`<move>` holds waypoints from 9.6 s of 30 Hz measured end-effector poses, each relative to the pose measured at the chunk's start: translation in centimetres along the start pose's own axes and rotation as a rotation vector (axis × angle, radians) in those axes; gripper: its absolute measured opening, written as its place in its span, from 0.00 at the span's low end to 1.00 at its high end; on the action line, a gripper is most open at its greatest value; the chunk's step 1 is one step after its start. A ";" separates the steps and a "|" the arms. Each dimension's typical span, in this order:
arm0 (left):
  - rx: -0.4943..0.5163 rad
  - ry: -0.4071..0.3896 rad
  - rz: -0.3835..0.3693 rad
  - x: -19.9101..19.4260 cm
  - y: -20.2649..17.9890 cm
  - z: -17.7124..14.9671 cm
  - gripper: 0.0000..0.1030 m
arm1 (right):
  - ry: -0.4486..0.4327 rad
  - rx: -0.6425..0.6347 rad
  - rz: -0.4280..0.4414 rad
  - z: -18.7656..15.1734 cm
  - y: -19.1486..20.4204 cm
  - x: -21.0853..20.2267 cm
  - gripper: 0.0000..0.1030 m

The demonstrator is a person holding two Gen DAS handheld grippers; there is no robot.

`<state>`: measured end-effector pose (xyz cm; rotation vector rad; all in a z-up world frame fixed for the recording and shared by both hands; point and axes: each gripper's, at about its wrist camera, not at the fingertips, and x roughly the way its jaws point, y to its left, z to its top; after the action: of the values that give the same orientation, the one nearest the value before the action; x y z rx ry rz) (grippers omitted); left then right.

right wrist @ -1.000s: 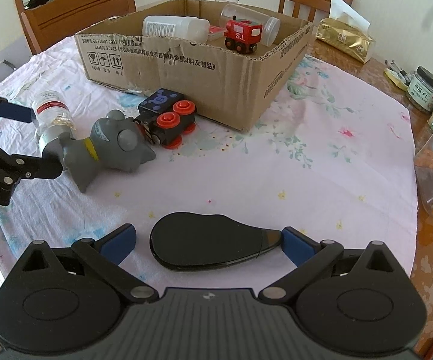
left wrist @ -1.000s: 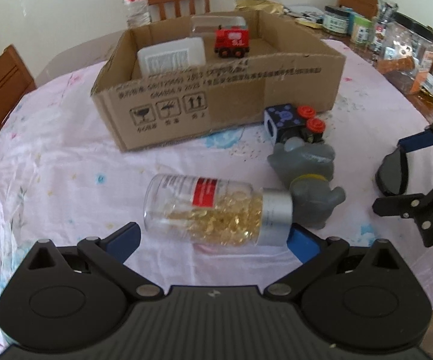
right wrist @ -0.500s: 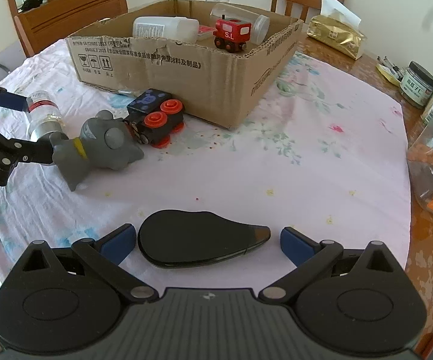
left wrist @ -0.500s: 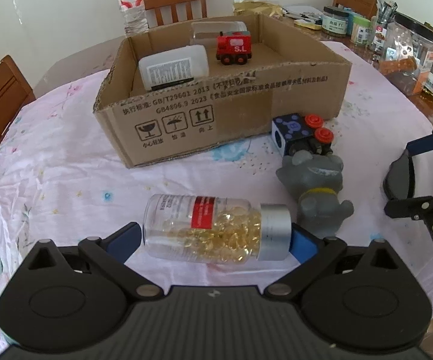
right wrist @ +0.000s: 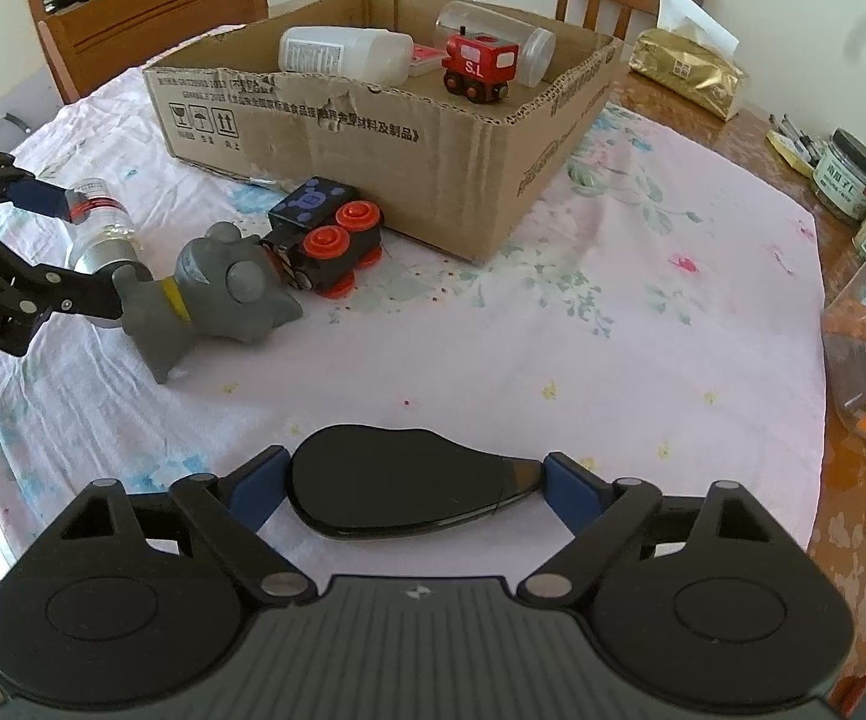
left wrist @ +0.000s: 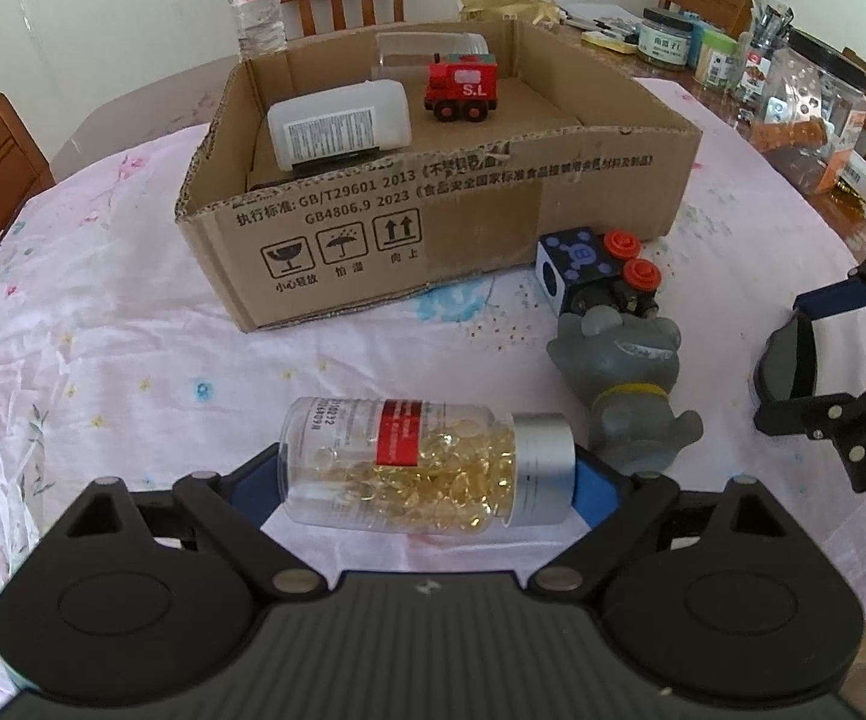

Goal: Organize rigid objects
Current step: 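Grasp the black oval item with the right tool while the left tool grasps the glass capsule jar, then carry the black item and capsule jar into the box and release both, then grasp the black toy train with red wheels using the right tool, then hold the train with the right tool while the left tool grasps the grey elephant toy, then carry the train and elephant into the box and open both tools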

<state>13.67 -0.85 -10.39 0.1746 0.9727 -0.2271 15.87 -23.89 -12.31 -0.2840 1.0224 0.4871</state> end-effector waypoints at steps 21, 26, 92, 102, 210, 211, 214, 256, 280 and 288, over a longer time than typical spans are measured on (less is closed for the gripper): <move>0.118 -0.058 -0.053 -6.8 0.9 6.6 0.91 | -0.094 -0.040 0.008 5.8 -1.4 -6.4 0.90; 0.117 -0.144 -0.055 -6.7 1.0 10.3 0.91 | -0.175 -0.079 0.003 8.5 -1.6 -7.8 0.90; -0.130 -0.180 0.111 -6.2 8.8 5.9 0.99 | -0.173 0.151 -0.127 15.5 1.4 -3.6 1.00; -0.121 -0.177 0.111 -6.5 9.4 5.0 0.99 | -0.020 0.252 -0.130 11.8 2.9 0.9 1.00; -0.090 -0.022 -0.002 -0.7 -3.0 -1.1 0.99 | -0.007 0.116 -0.074 3.1 -2.6 2.9 1.00; -0.086 -0.031 0.001 -0.5 -3.6 -0.9 0.99 | -0.007 0.108 -0.069 3.0 -2.7 2.9 1.00; -0.080 -0.046 -0.008 0.2 -4.6 -0.1 0.99 | -0.014 0.082 -0.053 2.8 -2.8 2.8 1.00; -0.182 -0.015 0.077 2.5 -1.2 1.3 0.73 | -0.070 0.039 -0.029 4.5 -0.4 3.0 0.79; 0.036 -0.015 -0.077 -3.1 -0.1 6.3 0.71 | -0.016 -0.024 -0.034 6.6 -0.3 -1.5 0.53; 0.085 -0.142 -0.092 -3.6 0.0 11.9 0.71 | -0.092 -0.060 -0.025 9.1 -1.1 -5.7 0.53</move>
<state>21.18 -3.34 -0.79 0.1888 0.8315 -0.3606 20.77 -22.24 -2.80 -0.3243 0.9152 0.5040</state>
